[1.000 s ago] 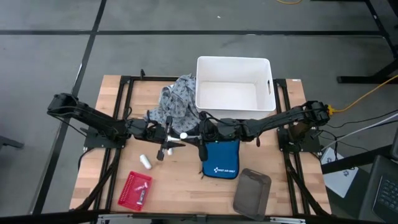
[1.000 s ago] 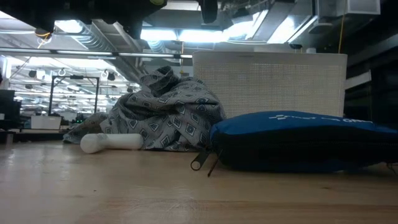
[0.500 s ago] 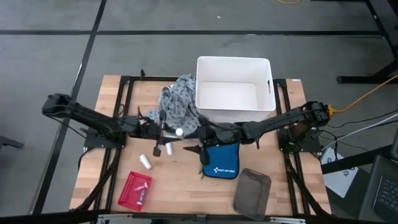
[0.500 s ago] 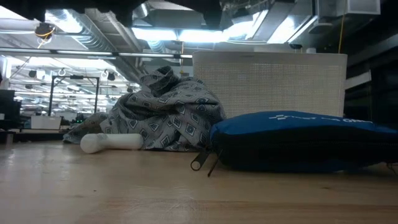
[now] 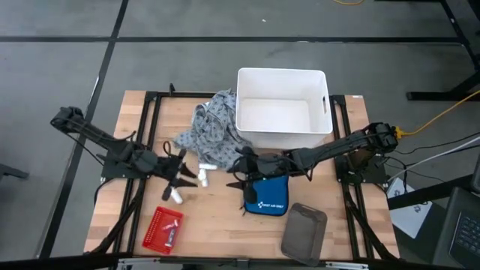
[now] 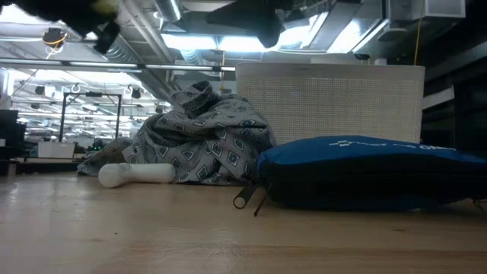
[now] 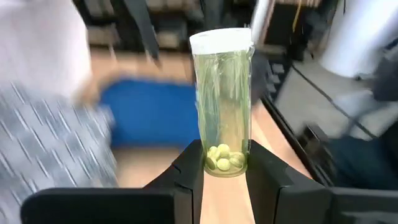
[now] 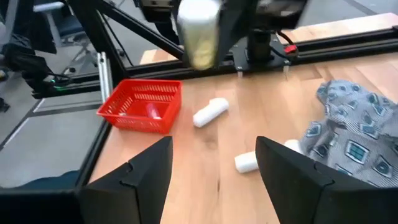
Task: Pick & Place Medicine items
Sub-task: Put the yellow pill bottle into the red bin
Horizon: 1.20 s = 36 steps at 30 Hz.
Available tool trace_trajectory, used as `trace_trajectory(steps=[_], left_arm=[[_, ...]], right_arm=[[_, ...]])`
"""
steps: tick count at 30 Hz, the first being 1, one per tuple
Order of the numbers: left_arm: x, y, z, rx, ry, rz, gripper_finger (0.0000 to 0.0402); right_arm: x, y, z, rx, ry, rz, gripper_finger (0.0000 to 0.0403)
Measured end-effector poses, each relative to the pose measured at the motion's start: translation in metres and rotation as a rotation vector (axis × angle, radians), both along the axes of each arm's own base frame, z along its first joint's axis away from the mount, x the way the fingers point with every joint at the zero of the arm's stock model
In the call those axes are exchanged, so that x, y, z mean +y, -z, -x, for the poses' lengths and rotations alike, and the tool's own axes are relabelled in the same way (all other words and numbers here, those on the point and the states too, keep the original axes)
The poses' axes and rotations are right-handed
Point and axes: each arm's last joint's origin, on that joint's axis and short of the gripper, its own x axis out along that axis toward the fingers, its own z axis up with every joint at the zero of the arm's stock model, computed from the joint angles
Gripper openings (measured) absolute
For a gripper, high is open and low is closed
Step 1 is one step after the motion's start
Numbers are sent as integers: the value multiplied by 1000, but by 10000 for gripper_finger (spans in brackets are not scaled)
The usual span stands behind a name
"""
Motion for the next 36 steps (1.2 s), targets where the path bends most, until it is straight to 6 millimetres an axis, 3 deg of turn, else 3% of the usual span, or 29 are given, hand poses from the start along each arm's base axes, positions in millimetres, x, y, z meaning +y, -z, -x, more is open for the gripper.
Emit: trace_trajectory(steps=[8,17,29,36], left_arm=[[-23,21,20,317,83,242,79],[-61,32,39,529,169,434,79],[-111,65,73,718,52,525,81],[-128,86,88,802,-45,571,88]], right_arm=[[0,0,0,3,-6,17,229],[0,1,1,9,-31,28,229],[0,2,1,18,-34,29,229],[0,2,1,18,-34,30,229]])
